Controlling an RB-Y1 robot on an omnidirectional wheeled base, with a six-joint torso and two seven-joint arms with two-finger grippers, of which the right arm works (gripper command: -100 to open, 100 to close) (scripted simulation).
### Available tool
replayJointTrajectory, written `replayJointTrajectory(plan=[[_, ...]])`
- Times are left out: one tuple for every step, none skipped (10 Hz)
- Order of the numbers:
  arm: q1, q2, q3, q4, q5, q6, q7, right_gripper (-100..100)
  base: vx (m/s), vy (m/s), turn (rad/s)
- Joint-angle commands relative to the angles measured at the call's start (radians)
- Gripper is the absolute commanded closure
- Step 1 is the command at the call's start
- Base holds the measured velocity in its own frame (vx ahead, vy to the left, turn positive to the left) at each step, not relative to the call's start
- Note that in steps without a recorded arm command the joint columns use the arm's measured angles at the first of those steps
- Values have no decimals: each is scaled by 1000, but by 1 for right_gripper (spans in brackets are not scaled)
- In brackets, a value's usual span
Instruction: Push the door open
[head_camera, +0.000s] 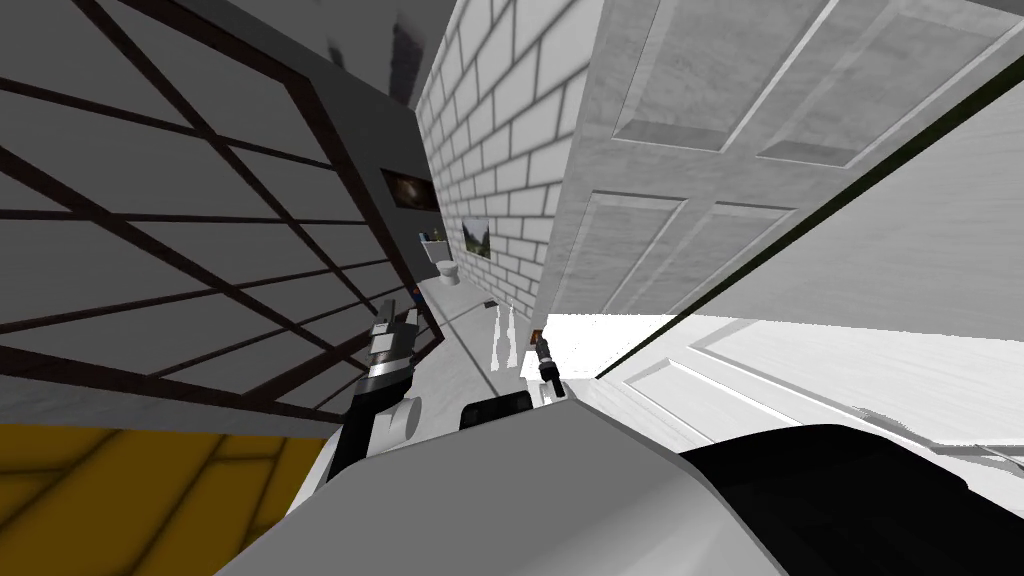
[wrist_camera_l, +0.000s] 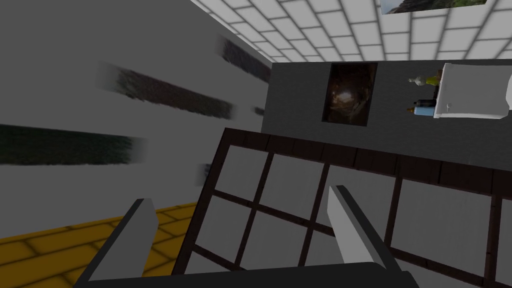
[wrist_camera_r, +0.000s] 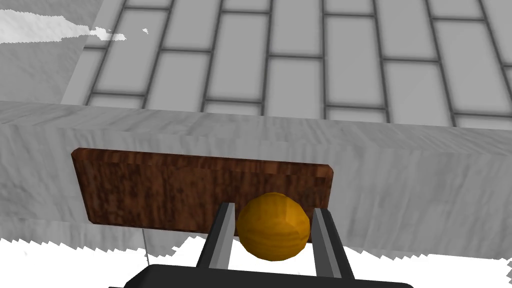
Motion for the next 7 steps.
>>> replayJointTrajectory(plan=[[-9,-14,-22,2,-10,-5,6,100,189,59,-55],[-9,-14,-22,2,-10,-5,6,100,132,36,-19],[-12,-19,-44,4,-22,-5,13,100,213,67,-54],[-13,-20,-56,5,-28,-4,17,100,273,58,-109],[-14,-20,-68,6,-34,-4,21,100,240,37,-79],[-16,-16,-85,7,-43,-4,27,100,224,66,-78],[-17,-12,-96,8,-48,-3,30,100,194,73,-75]])
